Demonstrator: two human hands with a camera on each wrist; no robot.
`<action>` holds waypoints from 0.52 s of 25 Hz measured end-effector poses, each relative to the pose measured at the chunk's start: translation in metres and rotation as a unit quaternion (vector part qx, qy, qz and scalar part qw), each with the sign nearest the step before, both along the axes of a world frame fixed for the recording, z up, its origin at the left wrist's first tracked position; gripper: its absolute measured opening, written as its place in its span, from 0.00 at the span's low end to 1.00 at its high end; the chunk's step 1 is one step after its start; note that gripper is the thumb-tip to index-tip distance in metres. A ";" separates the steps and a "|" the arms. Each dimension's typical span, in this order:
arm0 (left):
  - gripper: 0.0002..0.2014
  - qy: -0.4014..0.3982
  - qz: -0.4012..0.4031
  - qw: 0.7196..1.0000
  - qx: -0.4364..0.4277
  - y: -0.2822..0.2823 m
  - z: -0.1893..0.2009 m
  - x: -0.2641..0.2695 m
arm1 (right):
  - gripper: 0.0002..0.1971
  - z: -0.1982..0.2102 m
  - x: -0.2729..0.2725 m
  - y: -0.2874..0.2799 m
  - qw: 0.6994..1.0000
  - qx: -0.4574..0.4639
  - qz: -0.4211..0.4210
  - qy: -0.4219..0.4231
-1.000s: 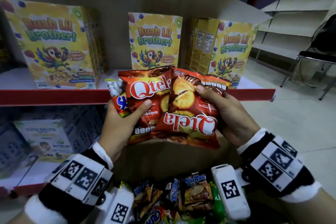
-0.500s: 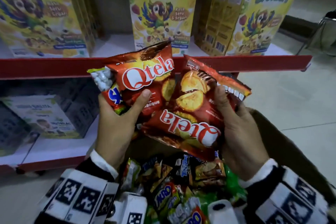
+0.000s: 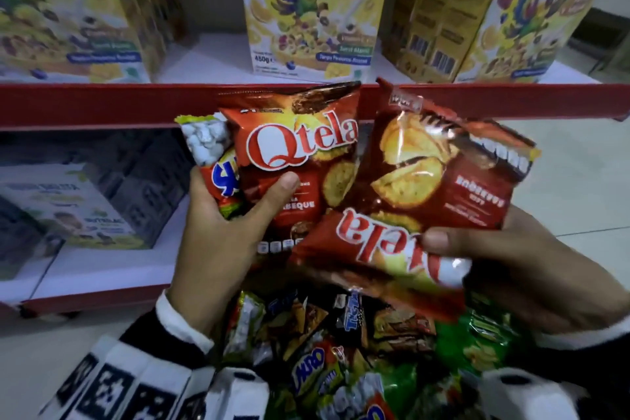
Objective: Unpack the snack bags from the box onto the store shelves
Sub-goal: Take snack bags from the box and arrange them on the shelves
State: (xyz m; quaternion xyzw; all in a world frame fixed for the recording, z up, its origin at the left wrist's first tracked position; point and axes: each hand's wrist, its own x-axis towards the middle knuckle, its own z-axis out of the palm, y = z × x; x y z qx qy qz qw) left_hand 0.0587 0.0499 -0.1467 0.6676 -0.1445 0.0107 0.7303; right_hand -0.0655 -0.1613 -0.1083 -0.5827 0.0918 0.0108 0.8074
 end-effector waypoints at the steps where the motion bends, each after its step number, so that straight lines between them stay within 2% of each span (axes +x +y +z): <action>1: 0.38 0.007 -0.013 1.000 -0.004 0.001 0.001 0.001 | 0.32 0.002 -0.001 -0.008 0.999 -0.030 -0.021 -0.004; 4: 0.37 0.027 -0.074 0.997 -0.008 0.005 0.001 0.002 | 0.36 0.005 -0.007 -0.028 0.994 -0.093 -0.036 -0.037; 6: 0.38 0.029 -0.102 0.994 -0.001 0.005 0.000 0.000 | 0.37 0.006 -0.011 -0.033 0.991 -0.129 0.031 -0.032; 9: 0.38 0.025 -0.101 0.995 0.011 0.003 -0.004 -0.001 | 0.41 0.002 -0.008 -0.038 0.957 -0.247 0.155 0.013; 11: 0.38 0.040 -0.105 0.994 0.016 0.002 -0.008 0.001 | 0.35 0.000 -0.002 -0.036 0.950 -0.274 0.146 0.040; 13: 0.36 0.055 -0.124 0.991 0.001 0.000 -0.012 0.003 | 0.28 -0.004 0.005 -0.032 0.936 -0.336 0.097 0.036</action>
